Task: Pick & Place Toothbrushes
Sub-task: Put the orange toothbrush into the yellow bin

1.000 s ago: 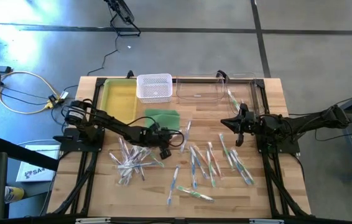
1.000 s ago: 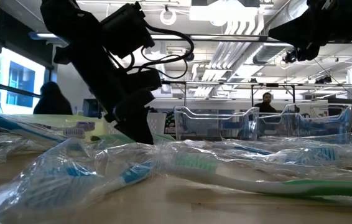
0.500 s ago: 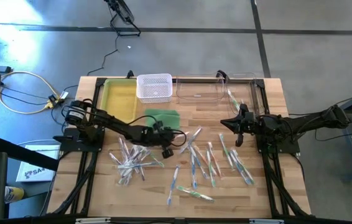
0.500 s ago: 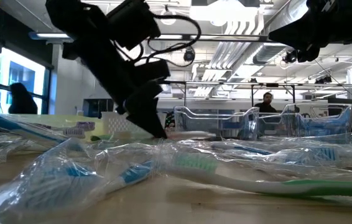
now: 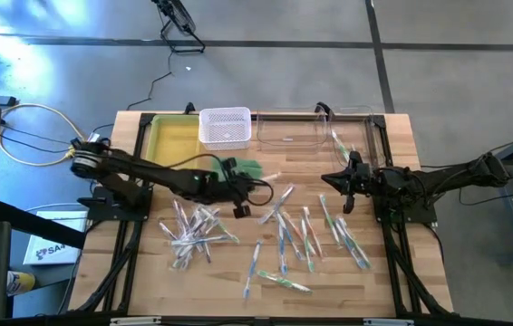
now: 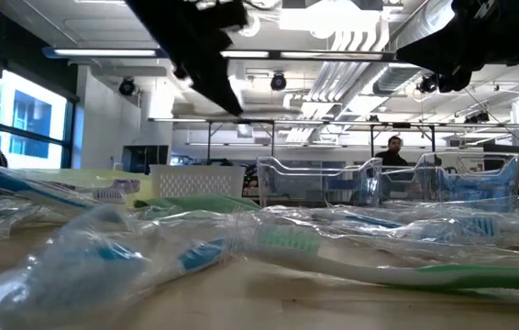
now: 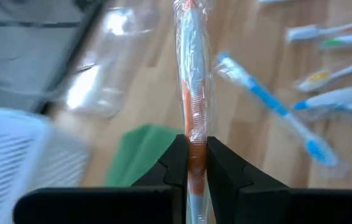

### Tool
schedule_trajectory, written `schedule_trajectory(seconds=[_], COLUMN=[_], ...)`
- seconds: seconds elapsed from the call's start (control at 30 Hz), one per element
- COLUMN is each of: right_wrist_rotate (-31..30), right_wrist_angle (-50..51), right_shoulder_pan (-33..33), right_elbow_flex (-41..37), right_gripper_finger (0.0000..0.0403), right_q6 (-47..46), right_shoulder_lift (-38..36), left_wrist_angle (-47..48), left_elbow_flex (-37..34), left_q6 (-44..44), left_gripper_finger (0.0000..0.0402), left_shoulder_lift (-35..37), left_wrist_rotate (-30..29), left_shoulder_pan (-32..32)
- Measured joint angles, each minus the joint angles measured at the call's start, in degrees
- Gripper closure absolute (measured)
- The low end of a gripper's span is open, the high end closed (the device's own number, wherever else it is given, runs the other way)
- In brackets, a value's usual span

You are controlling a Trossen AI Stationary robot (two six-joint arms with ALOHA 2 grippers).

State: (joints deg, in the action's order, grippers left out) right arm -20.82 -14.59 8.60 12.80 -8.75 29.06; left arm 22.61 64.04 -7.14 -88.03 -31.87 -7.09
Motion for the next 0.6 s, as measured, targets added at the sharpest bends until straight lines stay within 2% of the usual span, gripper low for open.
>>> schedule_trajectory(seconds=[0.2,0.37,0.53,0.6], right_wrist_rotate=[0.00,0.00,-0.07,-0.07], right_wrist_angle=[-0.03,0.28,0.42,0.42], right_shoulder_pan=[0.01,0.00,0.00,0.01], right_elbow_flex=[0.00,0.00,0.00,0.00], right_gripper_finger=[0.0401,0.0401,0.0401,0.0401], right_q6=[0.02,0.02,0.04,0.04], right_shoulder_lift=[0.00,-0.02,0.00,-0.02], left_wrist_angle=[13.20,23.01,34.24,39.36], left_elbow_flex=[1.11,1.11,1.10,1.01], left_q6=[-1.08,-5.30,-11.95,-15.60], left_gripper_finger=[0.0374,0.0374,0.0374,0.0374], left_shoulder_lift=[10.28,18.79,24.49,26.07], left_wrist_rotate=[-5.67,-13.40,-20.53,-21.17], left_shoulder_pan=[0.00,0.00,0.53,1.72])
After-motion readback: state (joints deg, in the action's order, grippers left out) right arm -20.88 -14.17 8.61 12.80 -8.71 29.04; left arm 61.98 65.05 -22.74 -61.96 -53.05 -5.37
